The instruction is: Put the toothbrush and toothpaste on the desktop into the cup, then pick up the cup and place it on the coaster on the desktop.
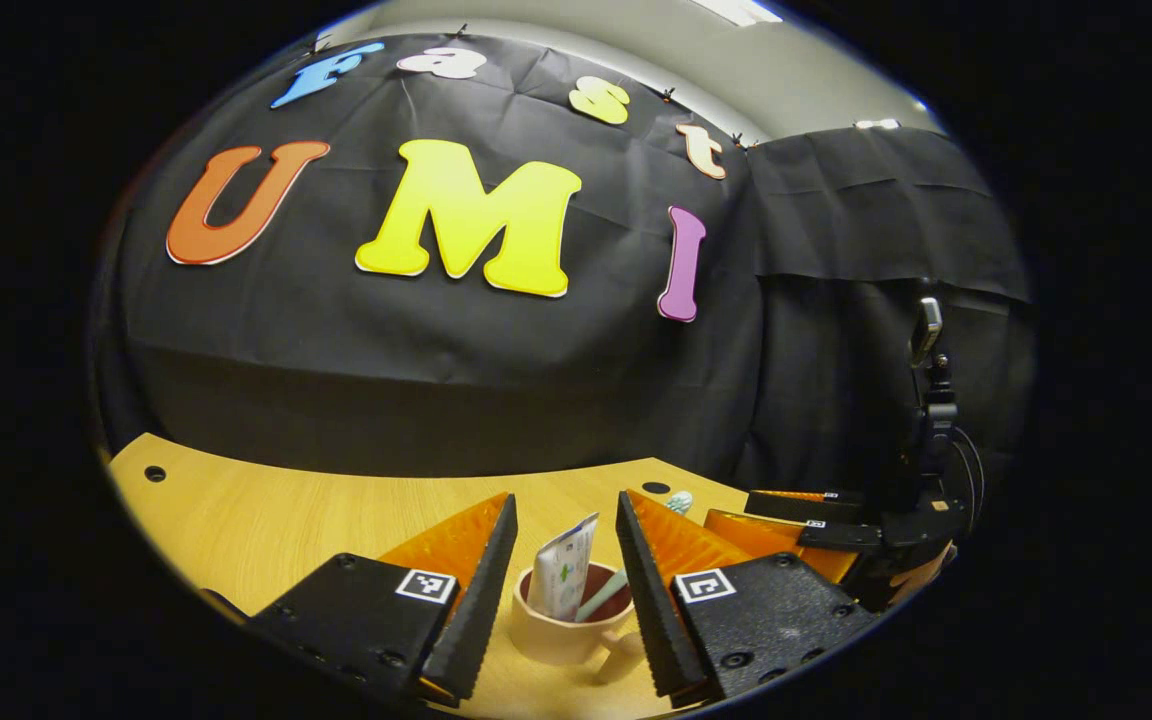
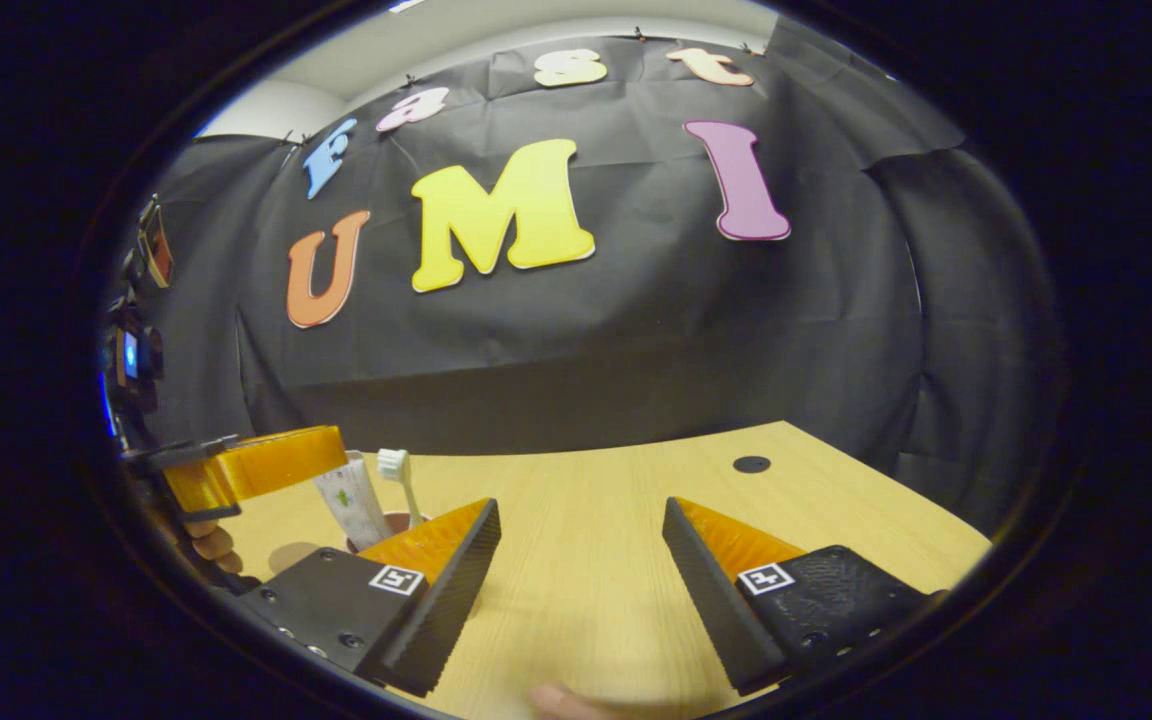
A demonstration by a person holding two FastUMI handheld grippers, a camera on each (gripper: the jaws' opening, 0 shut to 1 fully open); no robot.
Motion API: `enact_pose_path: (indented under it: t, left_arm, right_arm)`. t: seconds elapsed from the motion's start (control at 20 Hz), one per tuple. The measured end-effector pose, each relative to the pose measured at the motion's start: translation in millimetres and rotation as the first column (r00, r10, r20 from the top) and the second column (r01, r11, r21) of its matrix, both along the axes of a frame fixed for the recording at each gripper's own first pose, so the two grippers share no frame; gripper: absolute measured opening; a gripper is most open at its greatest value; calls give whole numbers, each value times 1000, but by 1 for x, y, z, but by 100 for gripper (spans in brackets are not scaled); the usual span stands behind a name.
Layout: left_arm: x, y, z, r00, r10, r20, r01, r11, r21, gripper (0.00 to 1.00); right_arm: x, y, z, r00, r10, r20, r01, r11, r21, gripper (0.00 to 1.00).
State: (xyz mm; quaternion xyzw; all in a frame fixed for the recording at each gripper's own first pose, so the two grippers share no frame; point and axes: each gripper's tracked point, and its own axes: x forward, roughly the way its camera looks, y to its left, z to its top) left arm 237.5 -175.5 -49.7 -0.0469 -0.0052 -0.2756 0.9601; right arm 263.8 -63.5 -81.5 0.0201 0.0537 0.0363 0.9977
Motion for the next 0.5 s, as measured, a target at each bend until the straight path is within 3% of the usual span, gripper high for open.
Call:
enact_pose_path:
  t: [0.15,0.25,0.5]
  left_arm:
    - [-23,31,5,996,81,25,-82,996,36,82]
    - [-38,48,3,992,121,20,-122,991,55,87]
    - [-79,93,5,979,200,42,-202,978,59,88]
  right_arm:
    - [2,-7,-2,999,-53,-13,52,998,-36,97]
    - [-7,0,6,999,-53,-10,52,998,-34,97]
    - [-40,25,26,999,-51,6,52,994,-95,97]
